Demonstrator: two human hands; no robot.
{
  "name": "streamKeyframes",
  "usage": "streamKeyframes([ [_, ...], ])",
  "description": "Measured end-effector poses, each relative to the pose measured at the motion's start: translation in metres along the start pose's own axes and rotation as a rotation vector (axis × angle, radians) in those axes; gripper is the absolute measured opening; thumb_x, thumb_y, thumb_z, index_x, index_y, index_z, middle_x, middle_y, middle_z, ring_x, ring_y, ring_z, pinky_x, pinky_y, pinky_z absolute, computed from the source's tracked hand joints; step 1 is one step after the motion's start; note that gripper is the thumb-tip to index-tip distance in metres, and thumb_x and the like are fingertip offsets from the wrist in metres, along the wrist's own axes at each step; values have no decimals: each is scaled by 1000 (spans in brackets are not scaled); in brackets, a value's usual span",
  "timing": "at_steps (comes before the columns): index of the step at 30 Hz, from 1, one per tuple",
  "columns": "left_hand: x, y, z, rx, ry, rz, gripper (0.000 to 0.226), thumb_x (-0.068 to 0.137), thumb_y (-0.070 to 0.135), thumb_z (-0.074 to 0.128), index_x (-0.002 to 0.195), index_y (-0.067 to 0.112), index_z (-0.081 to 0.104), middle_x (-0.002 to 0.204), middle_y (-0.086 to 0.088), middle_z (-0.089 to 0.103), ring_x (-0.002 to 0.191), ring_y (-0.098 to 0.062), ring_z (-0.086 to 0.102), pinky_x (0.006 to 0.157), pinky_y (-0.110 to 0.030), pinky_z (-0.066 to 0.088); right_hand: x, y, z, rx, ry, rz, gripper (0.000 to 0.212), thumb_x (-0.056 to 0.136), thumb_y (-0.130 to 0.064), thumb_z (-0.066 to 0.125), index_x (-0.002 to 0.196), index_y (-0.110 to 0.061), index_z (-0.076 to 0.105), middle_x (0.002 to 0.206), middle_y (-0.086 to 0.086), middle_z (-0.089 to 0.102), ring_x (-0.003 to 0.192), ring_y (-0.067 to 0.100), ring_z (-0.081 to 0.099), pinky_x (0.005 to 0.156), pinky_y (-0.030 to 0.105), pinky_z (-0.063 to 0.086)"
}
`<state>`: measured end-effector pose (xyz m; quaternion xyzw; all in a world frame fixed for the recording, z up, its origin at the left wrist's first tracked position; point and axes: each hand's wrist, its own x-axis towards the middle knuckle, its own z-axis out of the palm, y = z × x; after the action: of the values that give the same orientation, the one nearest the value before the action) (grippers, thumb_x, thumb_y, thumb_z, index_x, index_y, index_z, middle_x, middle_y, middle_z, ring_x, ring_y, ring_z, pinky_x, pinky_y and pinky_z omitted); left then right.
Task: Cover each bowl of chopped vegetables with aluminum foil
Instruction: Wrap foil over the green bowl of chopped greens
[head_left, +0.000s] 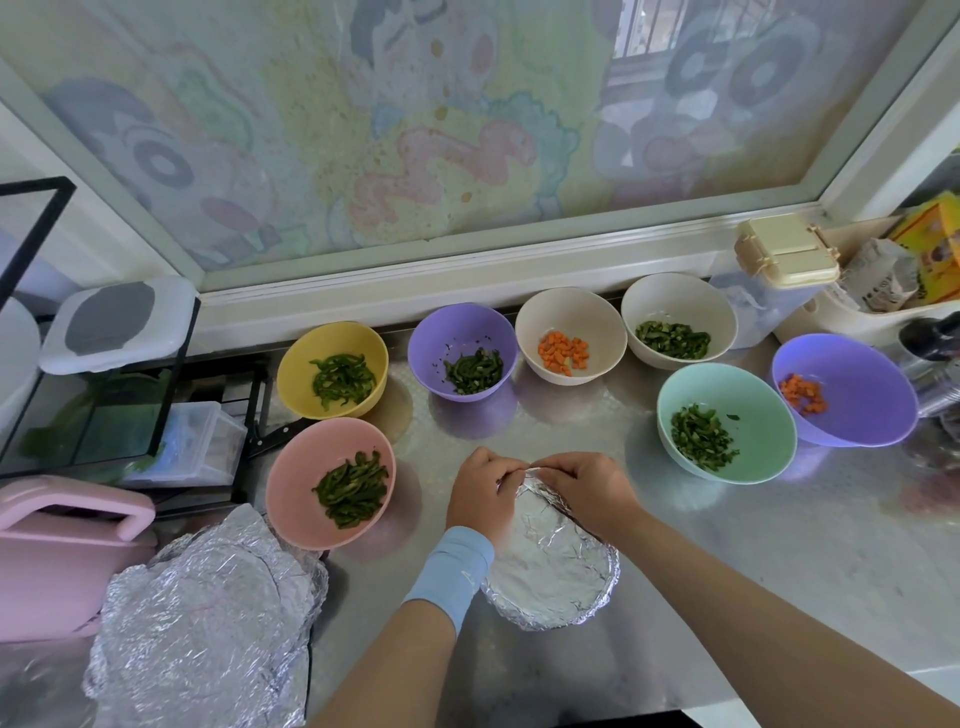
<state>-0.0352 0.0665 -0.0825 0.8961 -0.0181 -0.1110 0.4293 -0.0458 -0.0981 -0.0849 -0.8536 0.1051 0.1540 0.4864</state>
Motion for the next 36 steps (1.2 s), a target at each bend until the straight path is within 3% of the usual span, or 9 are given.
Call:
streamKeyframes([
  [3,-2,-2,0,-8,33,-6,18,93,16,61,100,21,77,87,3,50,85,-11,56,77,-13,37,-5,3,0,-16,37,25,19,91,-33,66,108,-33,74,98,-20,72,92,-2,64,86,19,48],
  [8,-7,-4,3,2,92,-23,18,94,14,59,99,19,76,88,4,49,86,-12,55,77,-7,35,-7,6,0,7,45,31,15,92,-30,64,98,-37,76,89,-24,72,89,-4,64,82,20,48],
  [11,-6,-1,1,80,109,2,20,94,13,56,99,19,75,91,4,51,92,-13,52,85,-19,41,-2,2,-2,-22,13,2,14,92,-31,65,97,-38,76,86,-22,73,87,0,66,83,24,51],
  [16,4,6,-3,175,19,187,20,94,16,57,105,19,74,95,3,55,99,-14,49,86,-25,43,-2,-7,-7,-104,-59,-27,21,92,-33,66,111,-39,72,95,-16,72,88,6,65,83,24,52],
  [19,4,3,-3,174,-4,173,19,97,18,55,101,19,73,91,5,53,96,-13,51,83,-28,45,-5,-1,-5,-240,105,-149,22,88,-27,69,111,-29,71,107,-11,61,96,8,56,84,25,45],
  [21,2,2,-2,184,-2,158,19,99,18,51,99,18,70,92,8,50,98,-13,50,82,-24,43,-8,2,-5,-323,179,-188,14,88,-23,69,102,-24,74,99,-8,60,93,11,54,77,25,40],
  [27,0,3,6,128,-6,130,17,97,26,57,97,19,72,91,7,50,94,-11,51,81,-24,45,-6,0,-1,-290,203,-191,10,84,-19,73,91,-23,79,81,-3,62,78,20,61,70,35,50],
  [32,-3,0,10,145,30,96,19,99,22,54,95,15,71,92,5,49,93,-13,50,80,-22,42,-3,-4,-4,-271,135,-147,10,85,-26,73,93,-29,79,82,-7,65,81,16,63,75,35,51],
  [36,-9,4,9,189,134,56,21,100,17,48,94,13,68,96,2,49,94,-17,48,80,-26,42,-1,-9,-8,-261,95,-121,17,90,-29,67,104,-27,75,101,-9,71,93,12,64,87,31,51],
])
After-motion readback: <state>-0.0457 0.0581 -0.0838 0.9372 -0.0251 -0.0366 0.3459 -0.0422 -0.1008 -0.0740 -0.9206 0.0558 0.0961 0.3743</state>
